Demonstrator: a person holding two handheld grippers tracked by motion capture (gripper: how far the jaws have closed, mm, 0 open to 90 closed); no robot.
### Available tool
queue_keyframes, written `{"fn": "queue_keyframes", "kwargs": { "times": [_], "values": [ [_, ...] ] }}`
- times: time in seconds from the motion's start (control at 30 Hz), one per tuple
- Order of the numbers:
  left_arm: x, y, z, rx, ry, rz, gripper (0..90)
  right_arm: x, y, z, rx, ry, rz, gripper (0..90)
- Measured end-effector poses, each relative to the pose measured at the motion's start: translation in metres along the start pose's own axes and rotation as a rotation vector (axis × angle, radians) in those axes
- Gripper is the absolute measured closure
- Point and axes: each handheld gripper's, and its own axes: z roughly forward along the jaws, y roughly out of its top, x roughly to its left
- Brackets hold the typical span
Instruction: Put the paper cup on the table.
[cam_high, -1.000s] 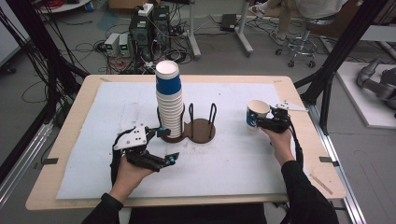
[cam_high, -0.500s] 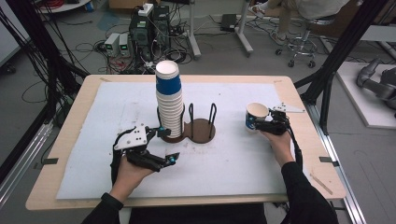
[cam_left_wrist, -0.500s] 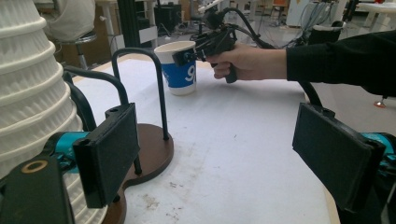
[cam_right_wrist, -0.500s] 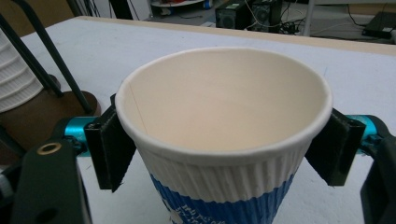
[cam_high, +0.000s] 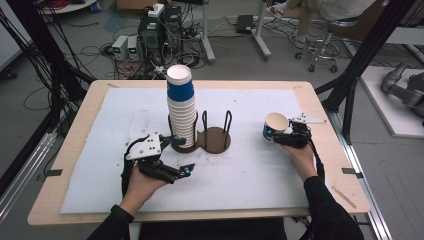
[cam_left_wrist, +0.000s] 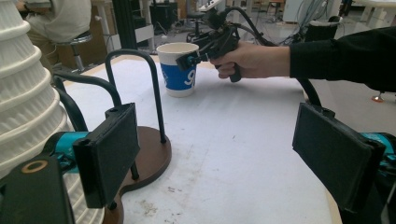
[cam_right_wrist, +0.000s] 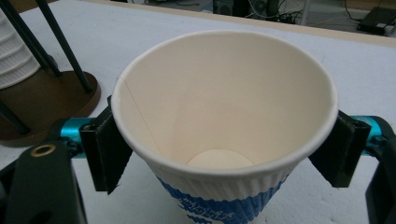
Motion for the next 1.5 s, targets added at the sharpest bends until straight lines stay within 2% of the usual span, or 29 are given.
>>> {"fn": "queue_keyframes", "kwargs": {
  "times": [0.43, 0.6, 0.73, 0.93, 1.07, 1.2, 1.33, 1.5],
  "values": [
    [0.0, 0.0, 0.002, 0.003, -0.003, 0.0, 14.7, 0.005, 0.0, 0.0, 0.035, -0.009, -0.006, 13.8],
    [0.001, 0.0, 0.002, 0.006, -0.002, -0.001, 14.7, 0.006, 0.001, -0.003, 0.08, -0.021, -0.001, 13.6],
    [0.0, 0.0, 0.002, 0.003, -0.004, -0.003, 14.7, 0.007, 0.001, -0.008, 0.085, -0.047, 0.015, 13.6],
    [0.001, 0.0, 0.001, 0.001, 0.0, -0.006, 14.7, 0.011, 0.0, -0.02, 0.097, -0.027, 0.024, 13.6],
    [0.001, 0.0, 0.001, 0.005, 0.001, -0.002, 14.7, 0.013, -0.003, -0.03, 0.103, -0.016, 0.048, 13.6],
    [0.002, 0.0, 0.0, 0.002, 0.005, -0.007, 14.7, 0.014, -0.007, -0.044, 0.072, -0.006, 0.079, 13.6],
    [0.003, 0.0, -0.001, 0.002, 0.011, -0.009, 14.7, 0.014, -0.007, -0.061, 0.004, 0.004, 0.105, 13.6],
    [0.004, 0.0, 0.0, 0.002, 0.016, -0.011, 14.7, 0.023, 0.0, -0.073, -0.059, 0.03, 0.079, 13.7]
  ]
}}
